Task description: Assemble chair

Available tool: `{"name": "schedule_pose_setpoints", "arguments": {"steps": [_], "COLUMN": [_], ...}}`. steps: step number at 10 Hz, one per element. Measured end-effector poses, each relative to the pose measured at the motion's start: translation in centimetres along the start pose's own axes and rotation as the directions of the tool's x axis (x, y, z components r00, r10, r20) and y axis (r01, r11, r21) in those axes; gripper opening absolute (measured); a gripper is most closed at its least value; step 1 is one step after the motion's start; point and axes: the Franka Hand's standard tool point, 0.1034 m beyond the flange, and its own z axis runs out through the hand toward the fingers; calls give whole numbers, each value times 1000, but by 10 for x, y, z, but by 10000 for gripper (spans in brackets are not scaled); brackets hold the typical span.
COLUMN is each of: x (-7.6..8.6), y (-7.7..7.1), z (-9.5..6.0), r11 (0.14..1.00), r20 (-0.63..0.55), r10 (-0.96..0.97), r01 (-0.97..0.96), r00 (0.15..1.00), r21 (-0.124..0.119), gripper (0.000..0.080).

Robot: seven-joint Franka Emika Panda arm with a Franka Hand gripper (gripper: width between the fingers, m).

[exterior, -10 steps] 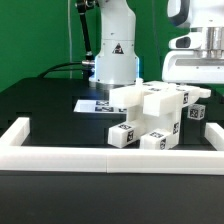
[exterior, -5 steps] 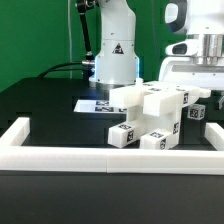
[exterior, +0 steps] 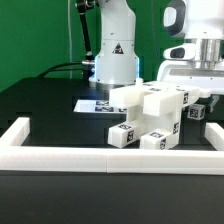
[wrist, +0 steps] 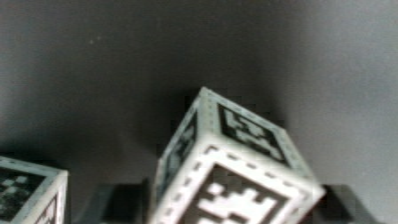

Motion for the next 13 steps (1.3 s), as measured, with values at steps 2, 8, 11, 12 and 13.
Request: {"name": "schedule_pose_setpoints", "arguments": {"steps": [2,8,11,12,13], "x": [0,8,16,22,38], "y": [0,-12,-16,-12,-5], "z": [0,-37,-72,-84,-98], "r11": [1000,998,996,996,996], "r20": [0,24,45,70,71], "r10": [-2,52,59,55,44], "r01": [2,-52,-62,-60,-49], "r00": [1000,998,997,996,996], "r21": [0,36,68,69,75], "gripper": [285,285,287,287,287]}}
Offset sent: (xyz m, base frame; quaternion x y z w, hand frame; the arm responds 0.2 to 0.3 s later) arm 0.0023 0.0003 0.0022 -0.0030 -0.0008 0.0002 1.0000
